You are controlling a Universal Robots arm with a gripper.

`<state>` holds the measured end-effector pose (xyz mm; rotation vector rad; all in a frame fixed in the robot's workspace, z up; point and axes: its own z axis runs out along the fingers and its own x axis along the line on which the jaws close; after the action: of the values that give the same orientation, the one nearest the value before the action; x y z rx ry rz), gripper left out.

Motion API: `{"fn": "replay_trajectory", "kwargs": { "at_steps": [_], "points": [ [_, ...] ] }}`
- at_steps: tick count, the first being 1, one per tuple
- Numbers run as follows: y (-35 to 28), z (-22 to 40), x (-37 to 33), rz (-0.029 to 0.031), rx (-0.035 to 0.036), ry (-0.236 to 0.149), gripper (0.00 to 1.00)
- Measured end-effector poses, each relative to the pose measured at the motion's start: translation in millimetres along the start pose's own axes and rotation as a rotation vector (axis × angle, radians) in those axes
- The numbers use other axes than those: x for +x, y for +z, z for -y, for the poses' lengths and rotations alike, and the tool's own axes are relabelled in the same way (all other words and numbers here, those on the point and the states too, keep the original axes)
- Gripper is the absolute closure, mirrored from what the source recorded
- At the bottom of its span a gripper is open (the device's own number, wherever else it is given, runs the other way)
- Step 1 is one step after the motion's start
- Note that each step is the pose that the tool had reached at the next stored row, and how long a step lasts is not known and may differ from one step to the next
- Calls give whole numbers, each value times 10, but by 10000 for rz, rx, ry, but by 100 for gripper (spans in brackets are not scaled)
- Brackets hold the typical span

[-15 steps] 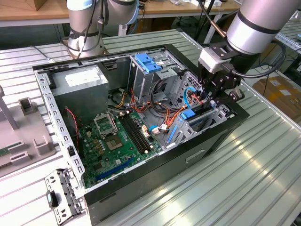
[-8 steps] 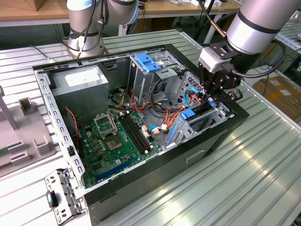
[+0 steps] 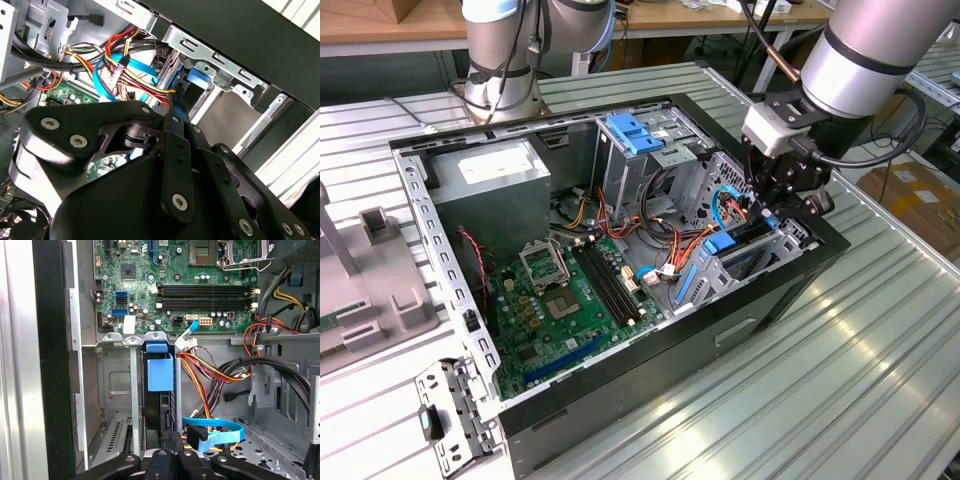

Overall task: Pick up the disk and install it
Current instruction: 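Insert the first disk wire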

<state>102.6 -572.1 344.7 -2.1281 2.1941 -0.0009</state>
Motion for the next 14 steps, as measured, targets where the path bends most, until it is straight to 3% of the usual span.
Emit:
{"fn": "replay_trajectory", "kwargs": {
  "at_steps": [7,14],
  "points": [
    [-2,14,7,9,-13,0,89],
    [-6,118,3,2,-20,1,89]
  ]
}}
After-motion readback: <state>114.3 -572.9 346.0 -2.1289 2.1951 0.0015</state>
